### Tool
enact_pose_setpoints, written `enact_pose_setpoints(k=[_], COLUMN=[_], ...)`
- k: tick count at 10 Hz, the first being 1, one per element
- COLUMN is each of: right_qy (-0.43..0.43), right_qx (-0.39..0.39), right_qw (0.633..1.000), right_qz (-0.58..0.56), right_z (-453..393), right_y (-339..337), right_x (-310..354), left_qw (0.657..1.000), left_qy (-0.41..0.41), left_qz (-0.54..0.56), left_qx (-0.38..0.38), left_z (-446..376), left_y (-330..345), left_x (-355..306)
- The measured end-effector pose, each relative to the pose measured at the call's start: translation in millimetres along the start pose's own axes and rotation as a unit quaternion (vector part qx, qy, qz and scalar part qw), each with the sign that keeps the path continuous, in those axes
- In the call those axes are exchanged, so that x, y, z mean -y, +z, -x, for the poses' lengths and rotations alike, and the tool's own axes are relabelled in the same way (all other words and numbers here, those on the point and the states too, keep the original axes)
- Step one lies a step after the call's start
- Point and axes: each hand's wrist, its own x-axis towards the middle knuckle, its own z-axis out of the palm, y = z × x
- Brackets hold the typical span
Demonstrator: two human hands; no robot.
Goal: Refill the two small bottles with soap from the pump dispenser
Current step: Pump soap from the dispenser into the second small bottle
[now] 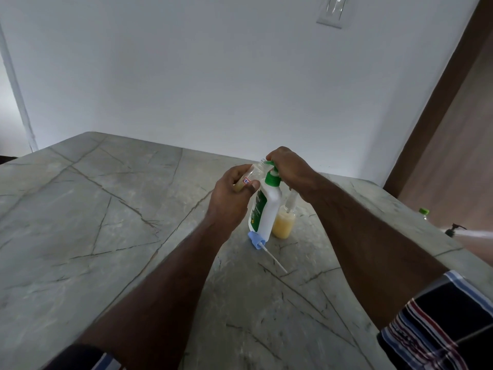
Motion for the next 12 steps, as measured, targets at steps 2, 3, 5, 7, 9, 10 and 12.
enact_pose_setpoints(k=[2, 3, 5, 7, 9, 10, 12], right_qy=[0.004, 0.001, 0.007, -0.010, -0.020, -0.018, -0.002], right_qx=[0.011, 0.006, 0.010, 0.001, 0.005, -0.003, 0.017], right_qw=[1.000, 1.000, 1.000, 0.999, 1.000, 1.000, 1.000], right_qz=[0.006, 0.013, 0.012, -0.051, -0.017, -0.021, 0.010], right_z=[0.9, 1.1, -1.1, 1.3, 1.2, -3.6, -2.5], right_y=[4.4, 0.9, -4.7, 4.4, 5.6, 2.1, -1.0], right_x=[-6.5, -3.0, 3.4, -8.0, -8.3, -5.9, -2.8], left_qw=[1.000, 1.000, 1.000, 1.000, 1.000, 1.000, 1.000], left_qy=[-0.002, -0.003, 0.005, 0.000, -0.006, -0.006, -0.001], left_qz=[-0.017, -0.015, 0.004, -0.012, -0.008, 0.000, -0.002], left_qx=[0.000, 0.000, -0.003, -0.002, -0.003, -0.002, -0.007], left_z=[0.9, 1.0, 0.4, -0.3, 0.1, 0.7, -1.1], left_y=[1.2, 1.3, 2.1, 2.5, 1.1, 1.9, 1.0], left_x=[2.2, 2.1, 0.4, 2.5, 2.8, 0.5, 1.7])
